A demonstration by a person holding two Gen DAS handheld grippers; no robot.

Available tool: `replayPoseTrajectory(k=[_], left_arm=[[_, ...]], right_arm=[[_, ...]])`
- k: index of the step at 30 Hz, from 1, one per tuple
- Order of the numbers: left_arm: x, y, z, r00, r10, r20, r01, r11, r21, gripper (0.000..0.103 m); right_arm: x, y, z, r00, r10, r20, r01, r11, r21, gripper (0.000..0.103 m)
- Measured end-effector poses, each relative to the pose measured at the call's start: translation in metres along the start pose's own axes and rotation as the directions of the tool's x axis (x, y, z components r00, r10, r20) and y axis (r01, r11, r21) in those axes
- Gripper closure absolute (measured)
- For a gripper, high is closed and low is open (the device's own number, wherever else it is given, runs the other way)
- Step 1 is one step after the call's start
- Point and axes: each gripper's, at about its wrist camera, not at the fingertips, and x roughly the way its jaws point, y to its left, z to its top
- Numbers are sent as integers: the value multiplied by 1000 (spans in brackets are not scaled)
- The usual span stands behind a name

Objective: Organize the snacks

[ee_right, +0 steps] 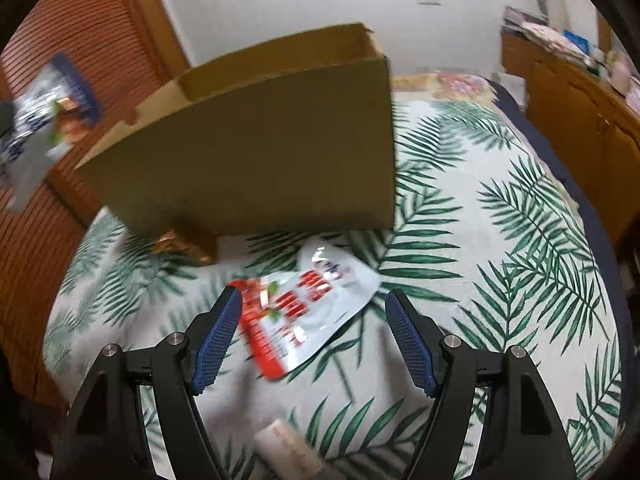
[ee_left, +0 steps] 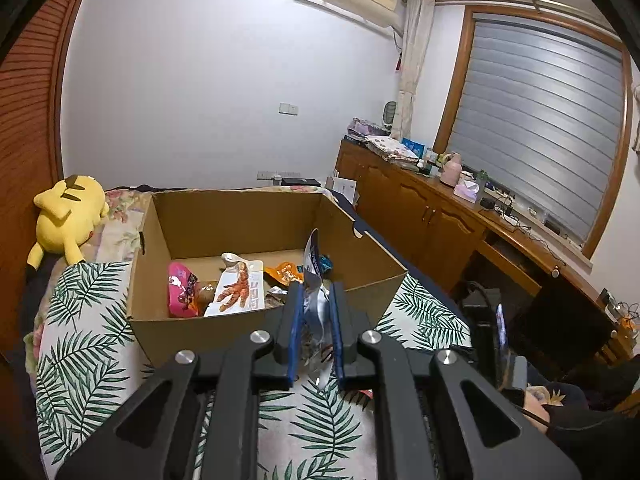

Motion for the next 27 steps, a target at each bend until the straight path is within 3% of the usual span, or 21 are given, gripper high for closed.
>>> replayPoseTrajectory(k=[7,13,15,16,17,22,27], left_arm=[[5,10,-3,1000,-7,1,7,1000,-15,93],[10,18,-7,1000,-18,-5,18,999,-30,93],[11,19,-8,1000,-20,-6,20,999,-34,93],[11,20,-9,1000,-20,-6,20,999,-36,93],[11,21,-9,1000,-21,-6,21,999,-38,93],[9,23,-11,1000,-19,-5,19,999,-40,93],[8,22,-10,1000,-14,-3,14,999,-37,93]], right_arm=[[24,-3,5,997,-57,-46,59,998,28,28],[35,17,3,986,-159,-39,155,984,-83,32],[38,24,1,982,-187,-35,182,976,-122,40],[37,27,0,984,-177,-36,171,976,-131,54],[36,29,1,983,-179,-39,172,975,-138,61],[32,36,0,989,-141,-45,132,979,-155,83],[19,40,-10,992,-121,-28,114,978,-175,84]])
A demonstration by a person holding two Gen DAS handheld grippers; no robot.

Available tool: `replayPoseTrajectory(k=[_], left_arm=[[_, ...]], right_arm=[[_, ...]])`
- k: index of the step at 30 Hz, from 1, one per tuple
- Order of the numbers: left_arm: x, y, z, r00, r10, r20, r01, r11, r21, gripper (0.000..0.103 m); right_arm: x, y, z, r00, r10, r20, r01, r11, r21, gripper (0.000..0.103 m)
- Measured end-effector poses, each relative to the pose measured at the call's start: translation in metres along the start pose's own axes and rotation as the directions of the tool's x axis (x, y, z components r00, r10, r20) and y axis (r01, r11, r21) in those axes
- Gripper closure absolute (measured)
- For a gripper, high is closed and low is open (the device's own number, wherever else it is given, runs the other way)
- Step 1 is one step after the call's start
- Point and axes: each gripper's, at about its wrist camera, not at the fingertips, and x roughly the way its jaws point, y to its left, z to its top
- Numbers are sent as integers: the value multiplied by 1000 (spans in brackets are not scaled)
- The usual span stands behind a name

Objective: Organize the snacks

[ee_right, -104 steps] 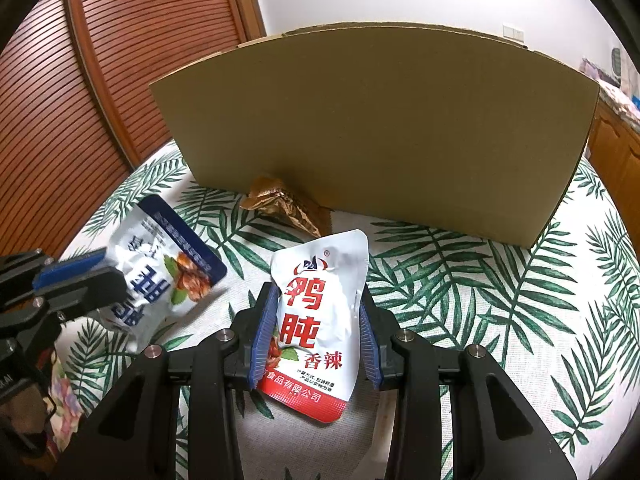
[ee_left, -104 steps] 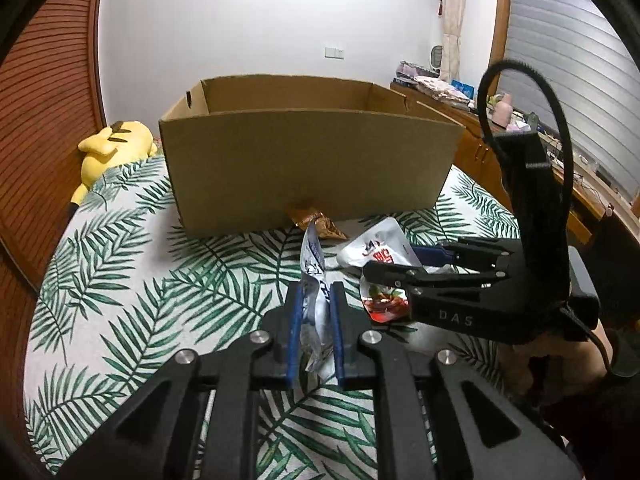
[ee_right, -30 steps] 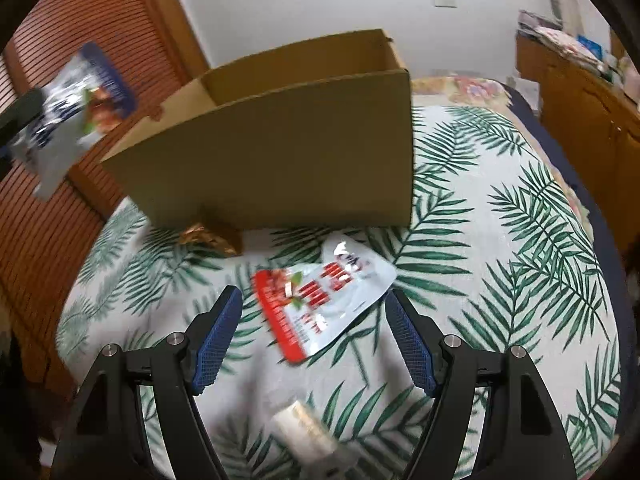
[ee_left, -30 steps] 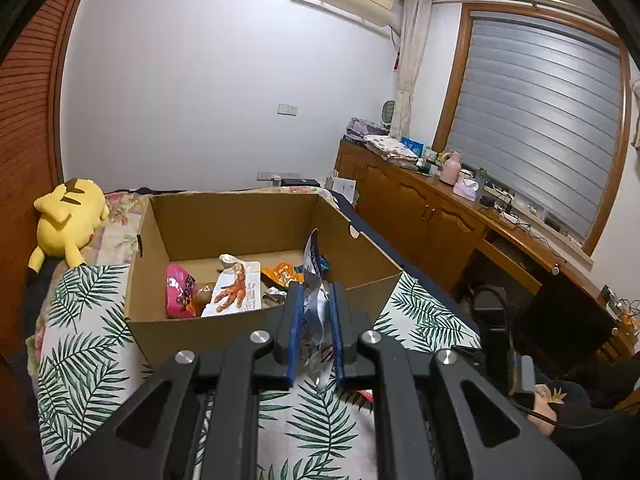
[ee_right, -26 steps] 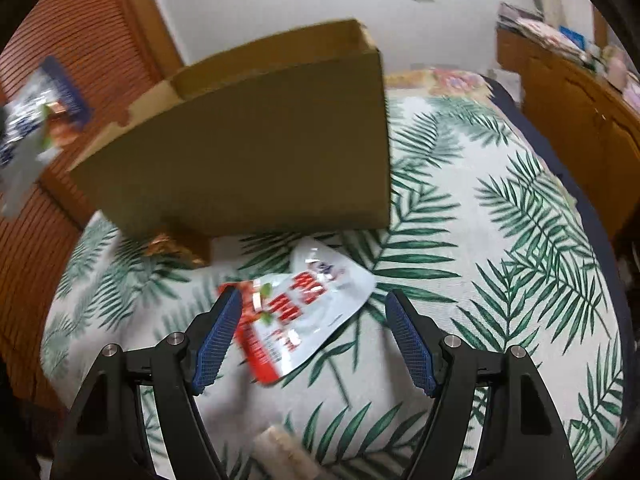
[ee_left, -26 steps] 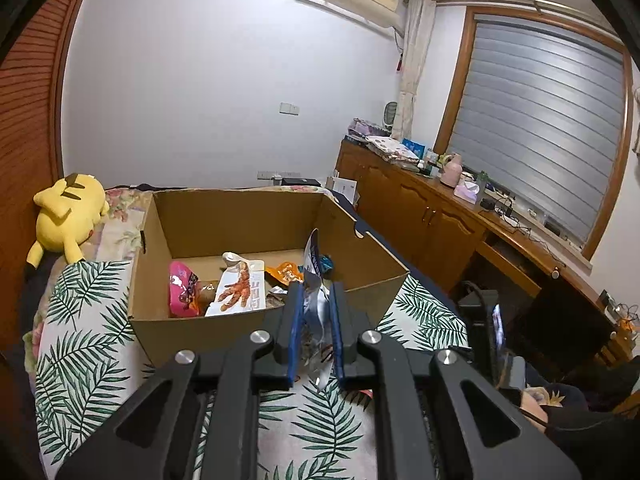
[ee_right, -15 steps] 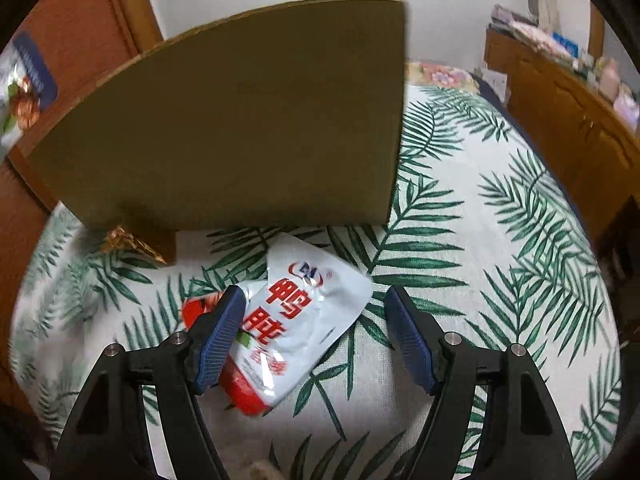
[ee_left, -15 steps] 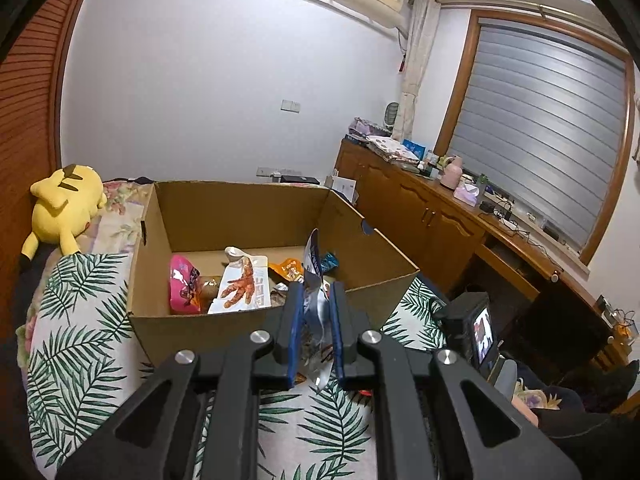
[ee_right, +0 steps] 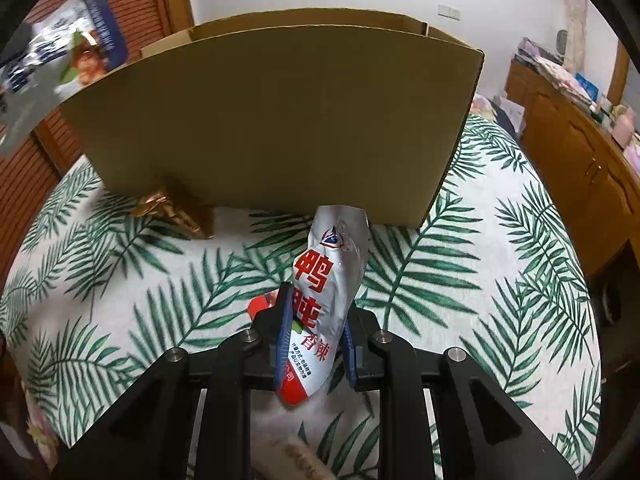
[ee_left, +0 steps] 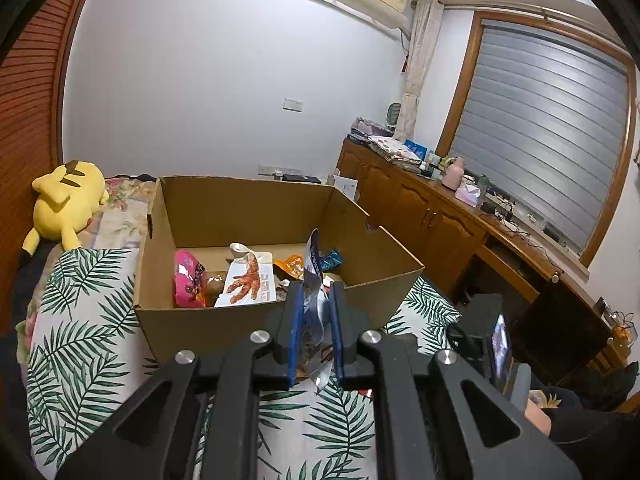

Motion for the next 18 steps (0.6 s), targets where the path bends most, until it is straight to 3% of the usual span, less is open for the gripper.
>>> replayPoseTrajectory(k=[8,14,18], left_arm=[[1,0,13,1000,3,23,-3,1000,11,93],[12,7,34,999,22,45,-23,999,25,93],[28,15,45,998,51,37,-53,998,34,93]], right_arm=[[-56,-1,-3,993,39,110,-38,999,-10,84],[-100,1,39,971,54,235,-38,997,-70,83],[-106,4,73,956,63,288,-33,994,-108,83]])
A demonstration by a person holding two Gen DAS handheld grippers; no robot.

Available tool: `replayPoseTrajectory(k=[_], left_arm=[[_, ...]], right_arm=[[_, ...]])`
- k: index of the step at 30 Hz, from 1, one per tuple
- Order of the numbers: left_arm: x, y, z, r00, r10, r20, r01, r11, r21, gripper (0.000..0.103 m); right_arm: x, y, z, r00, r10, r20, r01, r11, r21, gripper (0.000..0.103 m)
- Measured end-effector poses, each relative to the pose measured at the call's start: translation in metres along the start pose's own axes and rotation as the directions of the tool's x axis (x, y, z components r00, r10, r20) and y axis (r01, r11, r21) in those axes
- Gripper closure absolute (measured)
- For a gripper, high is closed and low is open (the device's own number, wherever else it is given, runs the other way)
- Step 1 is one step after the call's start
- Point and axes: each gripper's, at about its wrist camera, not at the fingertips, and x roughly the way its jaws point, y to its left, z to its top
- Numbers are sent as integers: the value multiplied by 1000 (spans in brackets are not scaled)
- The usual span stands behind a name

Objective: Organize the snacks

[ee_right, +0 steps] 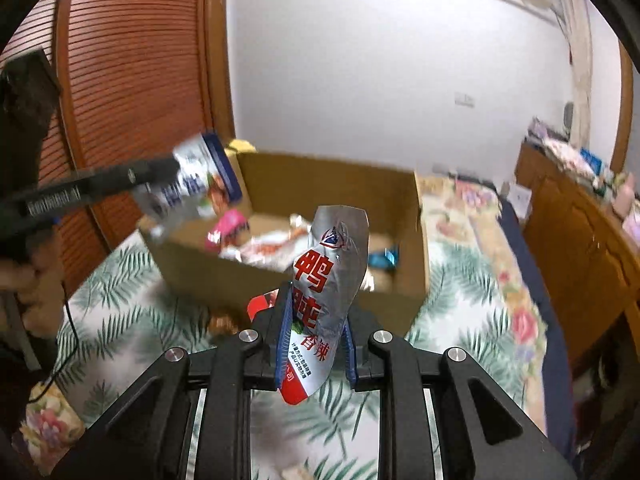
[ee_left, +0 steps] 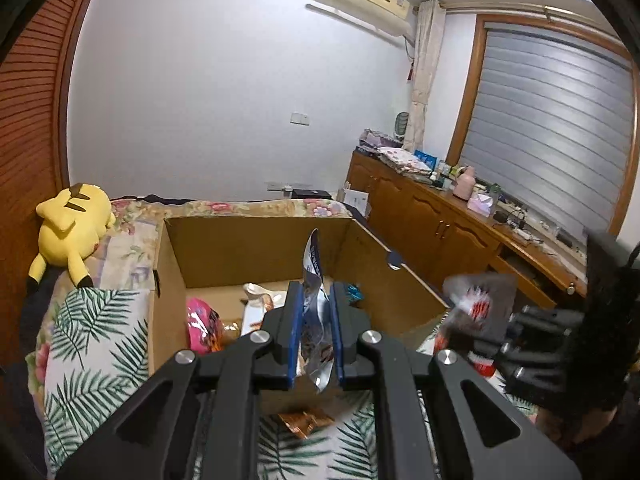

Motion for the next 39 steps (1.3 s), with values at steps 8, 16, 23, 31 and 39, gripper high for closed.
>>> replayPoseTrajectory(k=[8,16,23,31,39], left_arm=[[35,14,2,997,62,-42,-62,998,11,93],[62,24,-6,990,113,-86,-113,994,6,88],[60,27,-10,984,150,-97,-151,988,-10,74],[18,17,-20,988,141,-70,-141,990,3,71],[-19,-2,-47,987,134,-94,-131,991,41,68]], right_arm=[[50,-5,34,1000,20,-10,-21,999,-26,83],[97,-6,34,996,41,-74,-42,999,-15,80],[94,-5,27,995,70,-67,-70,998,0,74],[31,-7,0,997,77,-9,-76,997,30,71],[-6,-4,-52,994,92,-65,-89,995,42,66]])
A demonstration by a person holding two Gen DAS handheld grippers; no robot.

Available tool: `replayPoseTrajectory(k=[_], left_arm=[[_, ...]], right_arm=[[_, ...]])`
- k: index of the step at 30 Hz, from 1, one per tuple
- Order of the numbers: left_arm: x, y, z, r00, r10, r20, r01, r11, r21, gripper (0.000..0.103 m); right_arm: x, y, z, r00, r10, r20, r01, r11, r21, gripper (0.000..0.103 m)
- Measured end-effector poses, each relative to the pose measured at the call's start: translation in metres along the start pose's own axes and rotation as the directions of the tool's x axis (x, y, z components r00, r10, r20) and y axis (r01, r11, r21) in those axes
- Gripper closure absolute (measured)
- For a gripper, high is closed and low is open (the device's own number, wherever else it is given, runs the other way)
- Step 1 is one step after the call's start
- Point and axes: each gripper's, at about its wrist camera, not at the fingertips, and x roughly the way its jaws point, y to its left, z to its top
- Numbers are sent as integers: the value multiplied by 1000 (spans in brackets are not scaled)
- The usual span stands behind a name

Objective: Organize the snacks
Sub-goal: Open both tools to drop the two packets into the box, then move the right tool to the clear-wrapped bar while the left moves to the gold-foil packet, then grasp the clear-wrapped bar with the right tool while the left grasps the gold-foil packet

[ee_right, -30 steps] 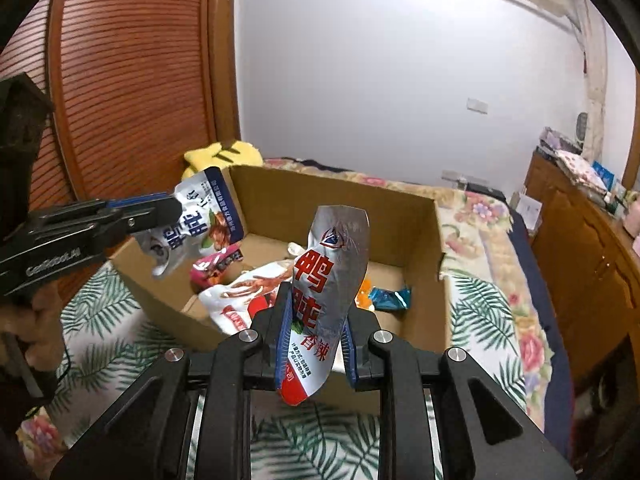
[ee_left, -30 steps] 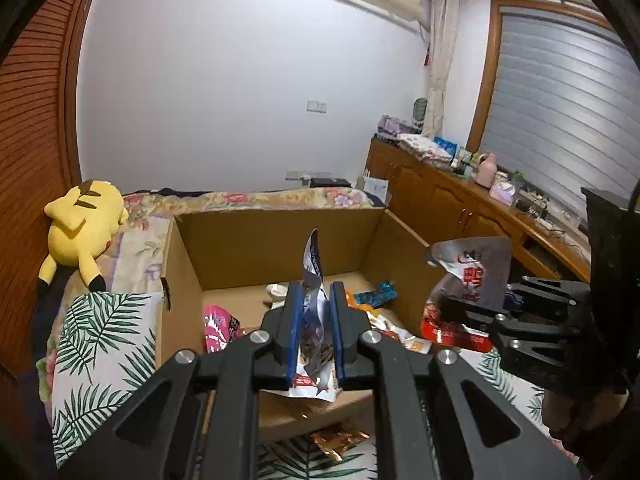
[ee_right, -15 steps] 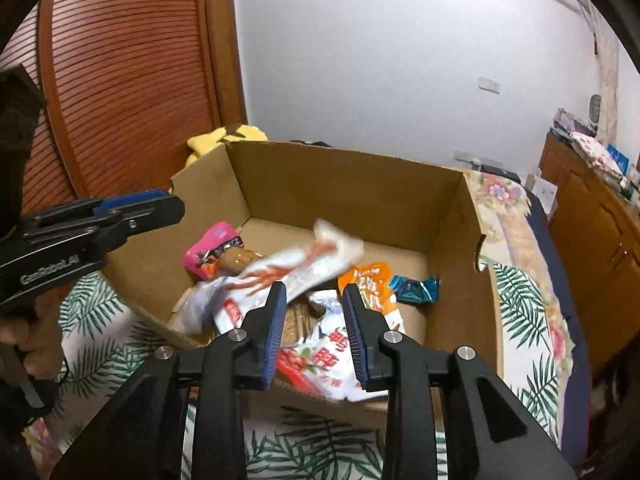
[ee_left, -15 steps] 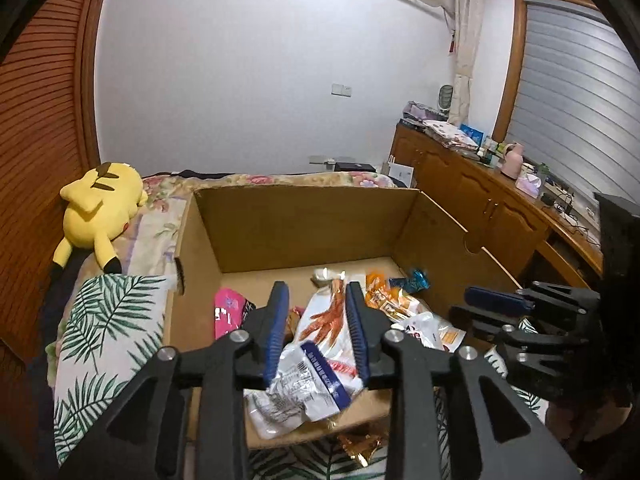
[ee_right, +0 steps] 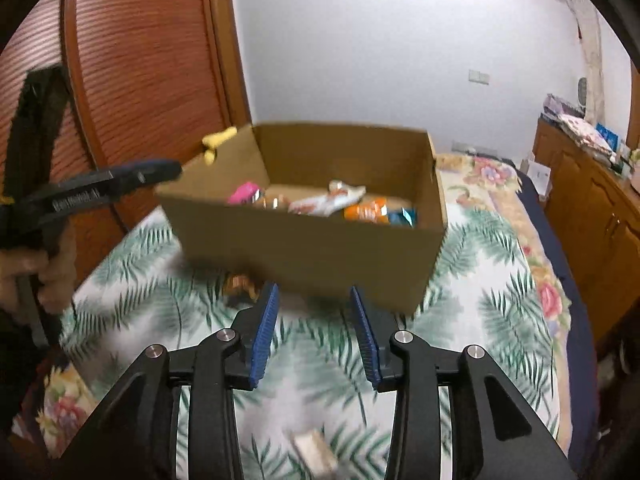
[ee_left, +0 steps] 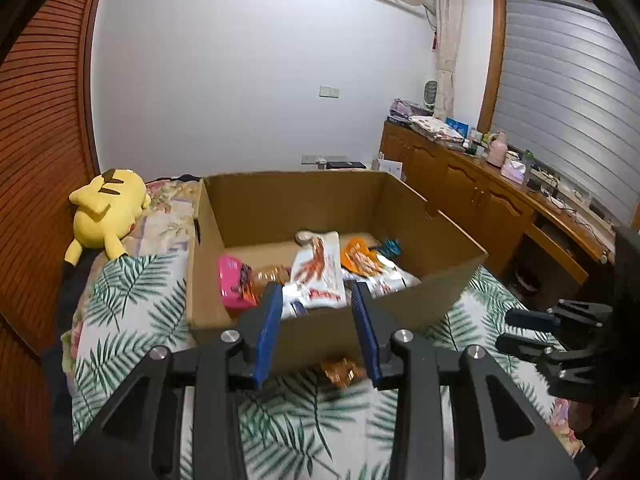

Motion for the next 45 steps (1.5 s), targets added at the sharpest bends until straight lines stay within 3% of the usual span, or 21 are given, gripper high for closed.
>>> replayPoseTrajectory(k=[8,14,24,28,32,38,45], left_arm=[[-13,-8,-33,999,1,-42,-1,1000,-15,67],[-9,-18,-53,997,-5,-80,4,1000,-12,67],[10,-26,-74,990,-10,-144,7,1000,-17,67],[21,-27,-75,986,-8,-164,4,1000,-22,67],[29,-32,-73,986,-9,-169,5,1000,-21,67],[44,-34,-70,984,-4,-177,-5,999,-50,67],[61,-35,-66,981,11,-191,-25,997,-69,67]], right_arm=[[1,3,-51,997,18,-75,-15,999,31,65],[18,7,-81,984,23,-179,-23,1000,4,64],[31,2,-102,970,-6,-243,1,1000,-18,64],[30,4,-104,971,-15,-240,6,999,-38,65],[29,3,-105,972,-40,-231,25,998,-66,82],[33,-2,-98,973,-56,-226,42,997,-70,84],[37,-9,-80,986,-39,-161,31,998,-48,84]])
